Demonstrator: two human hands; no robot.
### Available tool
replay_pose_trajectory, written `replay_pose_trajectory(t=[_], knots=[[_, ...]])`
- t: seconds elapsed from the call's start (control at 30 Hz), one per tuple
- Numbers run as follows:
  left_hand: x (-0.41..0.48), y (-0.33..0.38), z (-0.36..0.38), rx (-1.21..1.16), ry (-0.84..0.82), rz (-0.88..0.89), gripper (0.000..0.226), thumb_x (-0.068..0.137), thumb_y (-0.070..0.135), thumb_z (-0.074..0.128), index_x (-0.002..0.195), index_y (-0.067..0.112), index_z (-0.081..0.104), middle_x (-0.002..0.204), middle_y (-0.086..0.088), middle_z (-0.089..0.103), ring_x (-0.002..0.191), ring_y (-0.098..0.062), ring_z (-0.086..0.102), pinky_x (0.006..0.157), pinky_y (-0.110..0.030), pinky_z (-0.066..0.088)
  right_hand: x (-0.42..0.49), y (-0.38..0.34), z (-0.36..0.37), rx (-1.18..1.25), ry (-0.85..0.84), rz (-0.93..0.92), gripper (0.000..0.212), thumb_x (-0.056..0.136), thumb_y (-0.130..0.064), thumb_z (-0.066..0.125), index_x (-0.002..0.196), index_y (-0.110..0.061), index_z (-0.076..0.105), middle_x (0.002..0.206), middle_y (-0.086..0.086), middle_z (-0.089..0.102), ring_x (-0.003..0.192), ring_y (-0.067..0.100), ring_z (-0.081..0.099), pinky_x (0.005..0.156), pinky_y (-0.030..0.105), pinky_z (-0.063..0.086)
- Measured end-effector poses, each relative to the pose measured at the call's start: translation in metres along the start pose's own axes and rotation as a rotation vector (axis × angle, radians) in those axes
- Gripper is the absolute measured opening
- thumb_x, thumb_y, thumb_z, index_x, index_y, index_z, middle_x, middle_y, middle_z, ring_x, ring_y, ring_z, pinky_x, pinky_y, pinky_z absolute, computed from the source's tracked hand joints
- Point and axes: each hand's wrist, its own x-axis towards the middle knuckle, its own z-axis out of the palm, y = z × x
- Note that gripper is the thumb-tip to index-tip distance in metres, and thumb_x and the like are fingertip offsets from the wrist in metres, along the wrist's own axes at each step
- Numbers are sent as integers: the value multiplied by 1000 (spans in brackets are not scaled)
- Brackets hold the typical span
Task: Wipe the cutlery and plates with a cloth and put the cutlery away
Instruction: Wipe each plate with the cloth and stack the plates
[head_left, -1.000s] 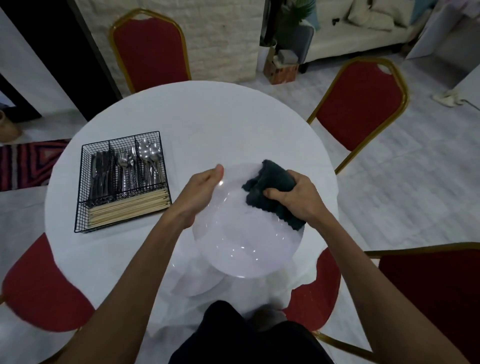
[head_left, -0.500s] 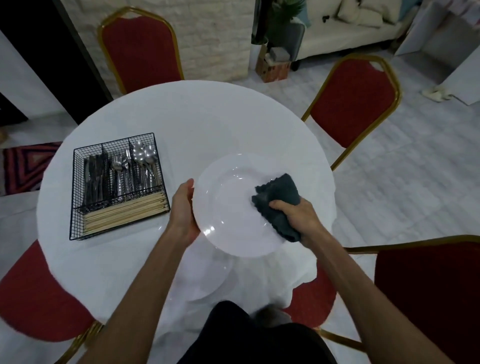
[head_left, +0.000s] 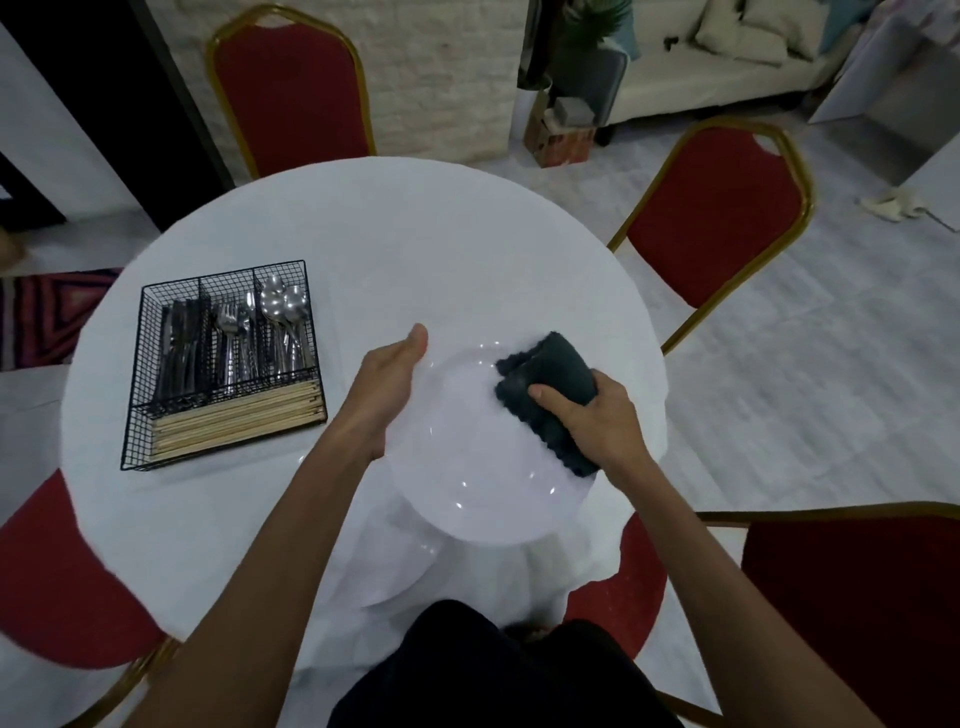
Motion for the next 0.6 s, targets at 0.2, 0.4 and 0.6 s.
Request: replay_pose_trajectory(t=[0.2,0.4,0.6], knots=[[-1,-18,38,-369,591,139,45,105,43,40,68,18,37,67,1,32,62,-12,33,62,-28,34,-42,5,63,697,35,361,23,88,-29,77,105,-15,72,96,5,78,83,20,72,70,33,58],[-4,-36,42,-411,591,122,38,107,43,31,83,20,49,79,7,46,75,-11,47,87,-30,43,-24,12,66,526,-11,324,37,77,-36,84,106,-16,72,99,8,78,85,25,74,71,40,62],[-8,-38,5,-280,456,78,44,104,50,39,137,26,56,144,4,53,135,-18,46,112,-33,31,20,2,23,-268,93,-200,65,73,-54,84,113,-17,47,105,-3,61,91,17,61,74,34,54]])
